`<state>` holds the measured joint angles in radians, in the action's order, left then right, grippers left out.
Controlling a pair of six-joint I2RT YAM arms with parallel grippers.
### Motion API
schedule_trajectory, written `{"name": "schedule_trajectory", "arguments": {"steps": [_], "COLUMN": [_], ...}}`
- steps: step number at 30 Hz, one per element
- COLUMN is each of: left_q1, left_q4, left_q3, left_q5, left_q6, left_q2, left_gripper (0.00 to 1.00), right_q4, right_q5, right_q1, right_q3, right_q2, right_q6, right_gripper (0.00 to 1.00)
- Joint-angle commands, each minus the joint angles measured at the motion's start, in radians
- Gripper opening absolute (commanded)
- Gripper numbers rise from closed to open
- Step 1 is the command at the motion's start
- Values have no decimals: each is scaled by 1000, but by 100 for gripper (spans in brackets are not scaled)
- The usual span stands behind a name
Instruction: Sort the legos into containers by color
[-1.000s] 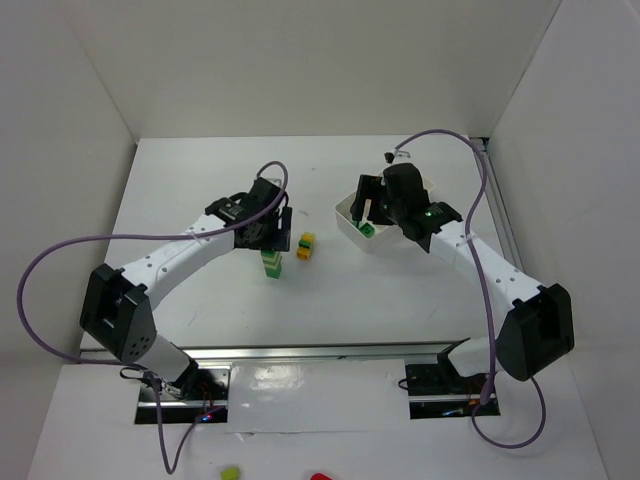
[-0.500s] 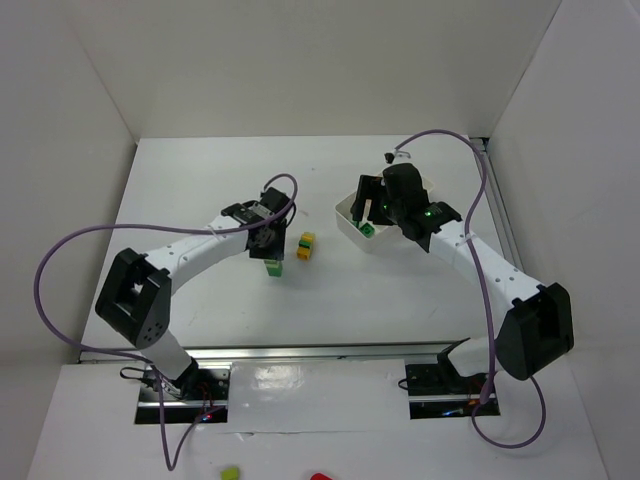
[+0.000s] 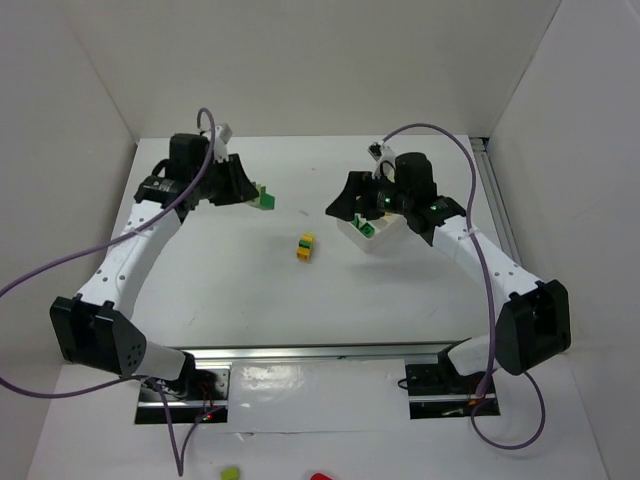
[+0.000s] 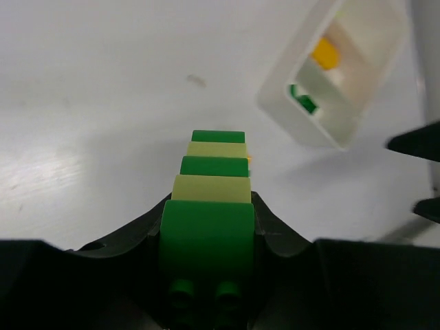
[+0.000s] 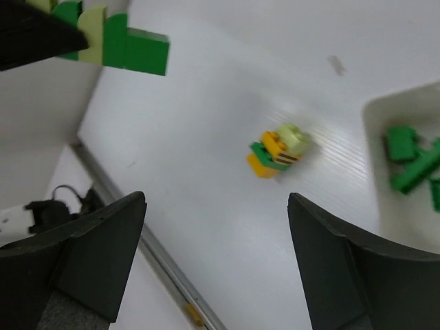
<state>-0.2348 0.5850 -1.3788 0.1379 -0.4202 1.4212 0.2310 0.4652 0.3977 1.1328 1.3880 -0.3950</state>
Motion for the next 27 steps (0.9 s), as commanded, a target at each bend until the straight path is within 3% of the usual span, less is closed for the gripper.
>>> {"name": "schedule_trajectory", "arguments": {"steps": [1,3,4,7,18,22,27], "left_q1": [64,122,140,175,210,219,219], "left_q4": [-74,-155,-193,-368,-838,-834,-804], "left_q3": [-43,-23,1,41,185,185,185], "left_q5": [484,650,802,1004,1183,1192,1192], "left_q6": [49,34,-1,-105,-417,-421,-400], "left_q2": [5,19,28,38,29,28,28], "left_gripper": [0,0,0,0,0,0,0], "right_q4": [-200,-269,-292,-432,-691,-852,-912], "right_q5": [341,392,406,515,661,682,693], "right_q1": [-17,-26,-26,-48,-37,-7,33], "right_q3": [25,13,13,-11,22,44,102], "right_q2": [11,20,20,43,203,259,322], "right_q6": [-8,-28,-56,-160,-324,-424,-479], "right_gripper": [92,92,94,96,98,98,95]}}
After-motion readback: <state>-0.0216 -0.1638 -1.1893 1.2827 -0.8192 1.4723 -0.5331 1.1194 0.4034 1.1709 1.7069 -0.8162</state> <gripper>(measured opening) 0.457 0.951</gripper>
